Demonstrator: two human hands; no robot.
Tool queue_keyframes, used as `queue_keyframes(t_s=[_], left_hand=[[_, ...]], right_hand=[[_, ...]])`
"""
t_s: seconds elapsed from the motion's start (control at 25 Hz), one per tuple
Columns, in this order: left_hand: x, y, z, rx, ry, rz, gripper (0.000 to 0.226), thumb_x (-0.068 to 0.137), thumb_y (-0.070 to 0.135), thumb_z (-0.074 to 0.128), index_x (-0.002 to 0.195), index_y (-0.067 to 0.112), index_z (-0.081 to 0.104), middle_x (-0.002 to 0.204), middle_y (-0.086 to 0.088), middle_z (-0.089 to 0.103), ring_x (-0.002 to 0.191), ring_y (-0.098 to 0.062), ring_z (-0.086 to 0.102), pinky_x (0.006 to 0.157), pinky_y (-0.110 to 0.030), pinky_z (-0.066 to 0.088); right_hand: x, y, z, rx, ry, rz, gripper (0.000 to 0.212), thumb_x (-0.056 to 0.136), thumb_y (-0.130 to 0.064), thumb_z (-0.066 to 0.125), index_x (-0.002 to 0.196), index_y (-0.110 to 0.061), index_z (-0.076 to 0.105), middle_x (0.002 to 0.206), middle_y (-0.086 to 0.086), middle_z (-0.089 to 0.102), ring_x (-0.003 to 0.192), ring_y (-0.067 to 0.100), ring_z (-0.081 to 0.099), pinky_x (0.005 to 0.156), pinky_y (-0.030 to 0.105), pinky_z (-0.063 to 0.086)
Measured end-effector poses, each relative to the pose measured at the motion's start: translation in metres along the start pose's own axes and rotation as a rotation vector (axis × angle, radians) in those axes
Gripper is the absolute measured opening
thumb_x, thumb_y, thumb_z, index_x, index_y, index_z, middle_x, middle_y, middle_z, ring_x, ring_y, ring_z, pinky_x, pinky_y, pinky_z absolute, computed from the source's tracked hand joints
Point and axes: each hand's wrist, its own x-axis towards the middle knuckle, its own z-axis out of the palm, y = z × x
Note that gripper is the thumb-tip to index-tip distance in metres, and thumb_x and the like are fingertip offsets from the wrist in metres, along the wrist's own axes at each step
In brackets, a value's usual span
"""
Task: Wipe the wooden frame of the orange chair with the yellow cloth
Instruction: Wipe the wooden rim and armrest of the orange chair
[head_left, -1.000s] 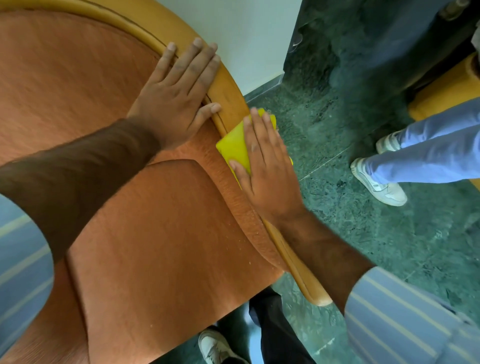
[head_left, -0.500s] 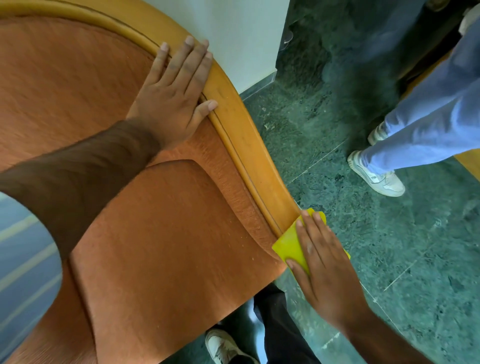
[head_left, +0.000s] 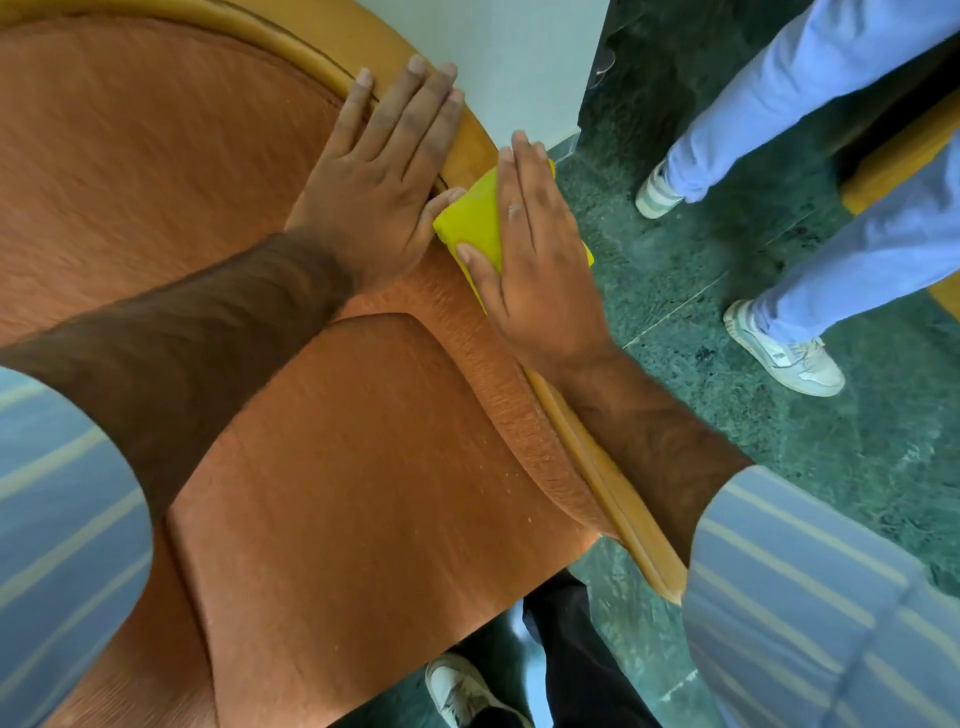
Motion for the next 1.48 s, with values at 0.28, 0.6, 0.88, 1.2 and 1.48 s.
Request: queue_keyframes(t_s=[0.28,0.6,0.88,1.2,1.48], left_hand=[[0.000,0.002,-0.018,-0.044,-0.146,-0.026,0.074,0.111,0.056,0.015,0.164,0.005,0.011,0.174,-0.015,0.013,0.162,-0.032,0.008,0.130,-0.057,0.009],[-0.028,0.084,-0.060,-0.813,0.098,-0.707,0.043,0.094,0.039,0.068,0.120,0.005,0.067,0.130,-0.015,0.062,0.123,-0.025,0.058,0.106,-0.035,0.047],[-0.055,0.116,-0.064,-1.338,-0.217,-1.147,0.029,0.087,0.030,0.082,0.103,0.007,0.073,0.102,-0.019,0.077,0.097,-0.032,0.073,0.086,-0.049,0.058],[-0.165,0.071,-0.102,-1.895,0.266,-1.436,0.007,0.096,0.013,0.072,0.100,0.016,0.066,0.098,-0.005,0.075,0.087,-0.017,0.077,0.068,-0.032,0.062],[-0.356,0.070,-0.160,-1.559,0.630,-1.942,0.011,0.092,0.006,0.075,0.099,0.011,0.067,0.112,-0.028,0.073,0.086,-0.024,0.079,0.066,-0.036,0.067]], right_hand=[[-0.072,0.012,-0.008,-0.085,-0.101,0.030,0.073,0.110,-0.042,0.046,0.159,0.007,0.024,0.170,0.025,0.021,0.161,0.038,0.015,0.129,0.050,0.025],[-0.073,0.034,-0.042,0.635,-0.075,0.618,0.079,0.099,-0.045,0.063,0.164,-0.022,0.025,0.169,0.000,0.035,0.154,0.011,0.035,0.127,0.037,0.032],[-0.049,0.044,-0.068,1.003,-0.261,0.876,0.042,0.075,-0.026,0.084,0.114,-0.013,0.076,0.114,0.006,0.081,0.105,0.023,0.077,0.086,0.036,0.060],[-0.013,-0.065,-0.045,1.189,-0.616,0.677,0.049,0.064,-0.024,0.086,0.110,-0.015,0.071,0.106,0.005,0.082,0.095,0.016,0.079,0.072,0.026,0.064],[-0.059,-0.240,0.027,0.909,-1.092,0.413,0.027,0.072,-0.008,0.090,0.092,-0.012,0.072,0.075,-0.003,0.080,0.066,0.006,0.076,0.057,0.019,0.060]])
